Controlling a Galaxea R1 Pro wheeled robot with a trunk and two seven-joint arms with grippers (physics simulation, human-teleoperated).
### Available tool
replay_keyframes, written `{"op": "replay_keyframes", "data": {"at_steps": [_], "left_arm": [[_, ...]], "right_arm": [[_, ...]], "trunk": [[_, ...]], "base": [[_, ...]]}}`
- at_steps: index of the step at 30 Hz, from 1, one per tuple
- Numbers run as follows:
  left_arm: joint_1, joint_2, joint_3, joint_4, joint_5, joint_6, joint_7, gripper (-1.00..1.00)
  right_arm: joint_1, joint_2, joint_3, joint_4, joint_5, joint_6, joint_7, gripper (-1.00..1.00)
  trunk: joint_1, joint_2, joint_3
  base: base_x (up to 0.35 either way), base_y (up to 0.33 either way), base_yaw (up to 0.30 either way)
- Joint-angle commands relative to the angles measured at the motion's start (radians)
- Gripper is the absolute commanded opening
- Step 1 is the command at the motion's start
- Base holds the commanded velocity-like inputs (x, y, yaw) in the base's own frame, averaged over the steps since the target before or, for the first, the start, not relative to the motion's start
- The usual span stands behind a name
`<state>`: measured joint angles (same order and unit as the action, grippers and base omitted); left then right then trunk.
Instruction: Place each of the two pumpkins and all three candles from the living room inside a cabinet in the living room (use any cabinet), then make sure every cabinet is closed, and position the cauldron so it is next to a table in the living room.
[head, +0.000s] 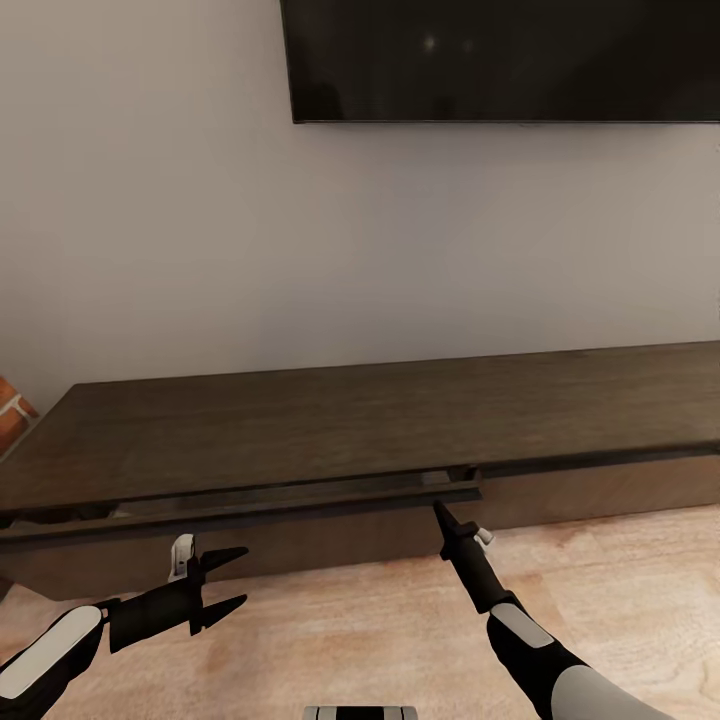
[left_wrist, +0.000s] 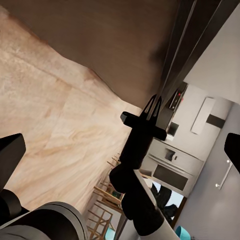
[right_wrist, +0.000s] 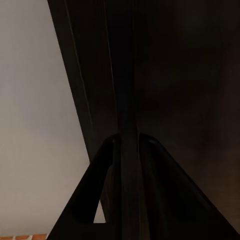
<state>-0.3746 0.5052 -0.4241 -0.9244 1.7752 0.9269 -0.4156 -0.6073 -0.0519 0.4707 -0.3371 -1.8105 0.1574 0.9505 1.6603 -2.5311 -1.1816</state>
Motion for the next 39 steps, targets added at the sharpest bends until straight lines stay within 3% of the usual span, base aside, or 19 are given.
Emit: {"op": "replay_keyframes", "data": {"at_steps": [1,26,31,39], "left_arm": [[-0.001,0.001,-0.004,0.001,-0.002,0.000,-0.008,1.00],[-0.001,0.001,-0.004,0.001,-0.002,-0.002,-0.006,1.00],[0.005,-0.001,-0.017,-0.026,-0.002,0.019,-0.014,1.00],[0.005,-0.002,-0.013,-0.069,-0.003,0.020,-0.012,1.00]], "right_arm": [[0.000,0.000,0.011,0.015,-0.010,0.009,0.004,-1.00],[0.000,-0.002,0.011,0.015,-0.013,0.002,0.005,-1.00],[-0.002,-0.027,0.026,-0.004,0.002,0.001,0.001,-1.00],[-0.003,-0.029,0.035,-0.004,0.001,-0.007,0.002,-1.00]], "trunk": [[0.000,0.000,-0.001],[0.000,0.000,-0.001],[0.000,0.000,-0.001],[0.000,0.000,-0.001]], "base": [[-0.006,0.000,0.000],[-0.001,0.000,0.000],[-0.042,0.000,0.000],[-0.151,0.000,0.000]]}}
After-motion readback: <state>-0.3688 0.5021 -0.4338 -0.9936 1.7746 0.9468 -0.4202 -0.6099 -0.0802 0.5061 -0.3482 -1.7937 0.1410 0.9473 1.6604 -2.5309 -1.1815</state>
